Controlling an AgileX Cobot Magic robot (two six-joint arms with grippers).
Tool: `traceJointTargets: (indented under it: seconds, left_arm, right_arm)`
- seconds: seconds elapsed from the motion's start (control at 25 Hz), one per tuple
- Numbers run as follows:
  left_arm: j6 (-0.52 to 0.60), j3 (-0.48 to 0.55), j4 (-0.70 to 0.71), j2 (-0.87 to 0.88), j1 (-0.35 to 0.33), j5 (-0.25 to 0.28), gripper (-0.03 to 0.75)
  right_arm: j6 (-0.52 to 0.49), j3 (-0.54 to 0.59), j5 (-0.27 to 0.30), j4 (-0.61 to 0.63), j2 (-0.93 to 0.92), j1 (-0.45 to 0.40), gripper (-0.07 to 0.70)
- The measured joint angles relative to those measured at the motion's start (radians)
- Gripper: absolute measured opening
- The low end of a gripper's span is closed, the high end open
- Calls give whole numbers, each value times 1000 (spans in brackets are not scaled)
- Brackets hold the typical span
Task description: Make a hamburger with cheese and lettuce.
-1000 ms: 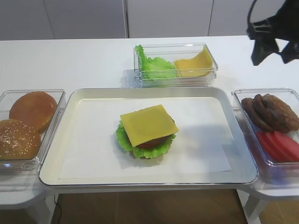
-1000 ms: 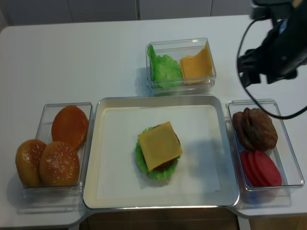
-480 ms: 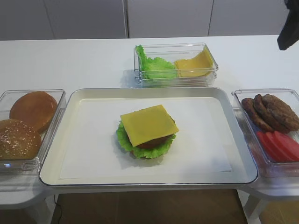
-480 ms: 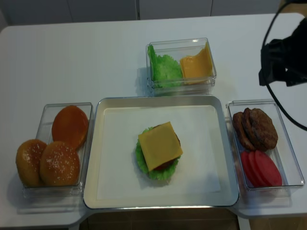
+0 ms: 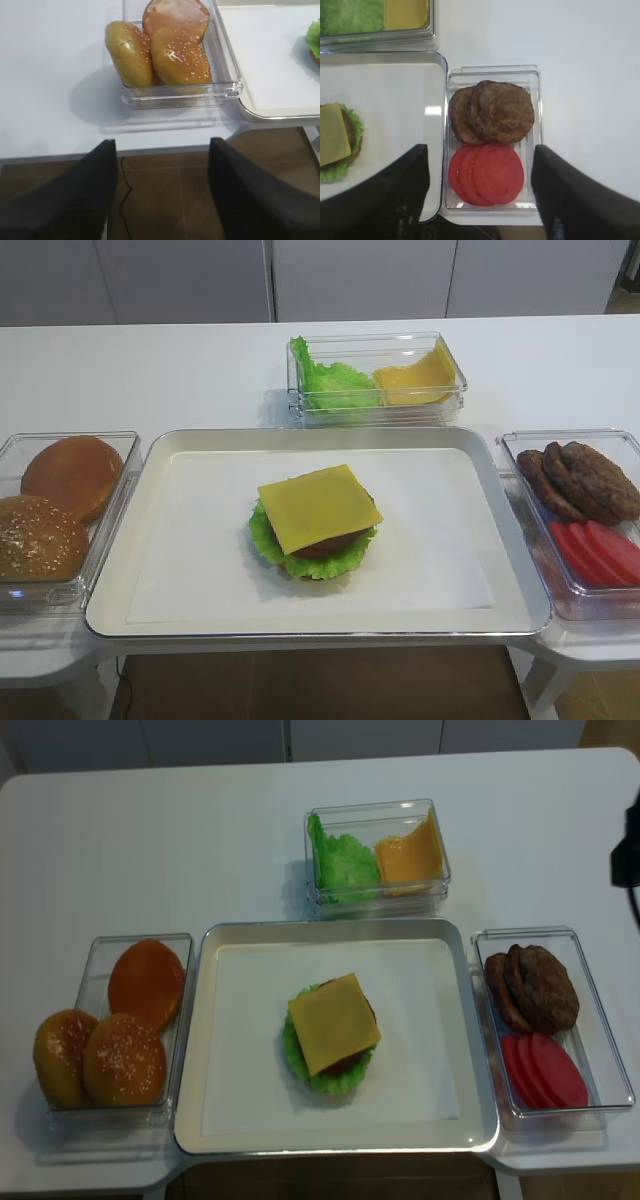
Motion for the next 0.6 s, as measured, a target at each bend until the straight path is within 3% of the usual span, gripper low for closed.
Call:
traceJointTargets:
  seconds: [0.4,0.6]
  left_arm:
    - [0,0,0,0,0,0,433]
    - [0,0,0,0,0,0,433]
  right_arm:
    - [26,11,12,-16,-223,0,501]
    - [28,144,12,-18,-336,0,501]
